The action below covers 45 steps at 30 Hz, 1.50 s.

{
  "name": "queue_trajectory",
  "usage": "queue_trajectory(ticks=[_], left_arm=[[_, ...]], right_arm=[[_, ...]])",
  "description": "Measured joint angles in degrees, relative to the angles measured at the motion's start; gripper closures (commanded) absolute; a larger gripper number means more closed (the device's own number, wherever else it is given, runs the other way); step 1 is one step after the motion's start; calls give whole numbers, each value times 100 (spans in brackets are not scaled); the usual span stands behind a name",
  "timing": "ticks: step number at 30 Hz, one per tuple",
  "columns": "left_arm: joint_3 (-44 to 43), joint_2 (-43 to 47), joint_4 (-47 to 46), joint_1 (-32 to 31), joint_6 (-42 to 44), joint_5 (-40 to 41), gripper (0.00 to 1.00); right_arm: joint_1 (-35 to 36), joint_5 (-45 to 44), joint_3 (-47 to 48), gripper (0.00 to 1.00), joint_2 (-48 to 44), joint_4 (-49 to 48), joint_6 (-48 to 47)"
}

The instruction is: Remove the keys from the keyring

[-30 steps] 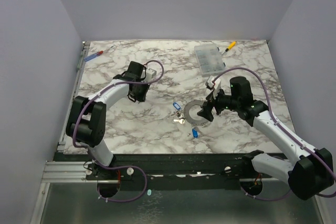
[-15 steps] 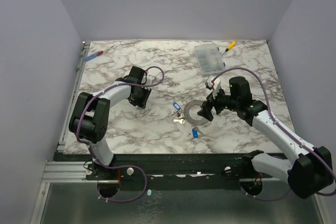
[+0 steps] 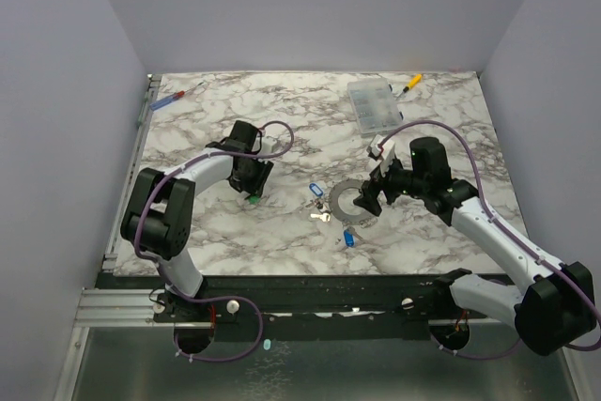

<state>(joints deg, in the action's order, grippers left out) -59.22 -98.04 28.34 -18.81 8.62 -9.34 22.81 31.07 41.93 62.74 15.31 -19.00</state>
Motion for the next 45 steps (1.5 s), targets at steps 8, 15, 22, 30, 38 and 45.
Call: queue_trajectory(ticks=[8, 15, 22, 30, 38, 45], left_arm=[[79, 109, 205, 0, 153, -11, 62], [79, 151, 531, 0, 262, -254, 54], [70, 286, 911, 0, 269, -728, 33], [-531, 828, 1222, 2, 435, -918, 1], [-1528, 986, 1440, 258, 695, -922, 1], [-2507, 837, 1429, 1204, 815, -916, 1]], right_arm=[[0, -4, -2, 0, 7, -26, 0], [0, -17, -2, 0, 26, -26, -2], [0, -17, -2, 0, 26, -24, 0], [-37, -13, 31, 0, 26, 11, 83], [-861, 144, 625, 0, 136, 63, 444], [-2328, 605, 1523, 0, 684, -136, 922]])
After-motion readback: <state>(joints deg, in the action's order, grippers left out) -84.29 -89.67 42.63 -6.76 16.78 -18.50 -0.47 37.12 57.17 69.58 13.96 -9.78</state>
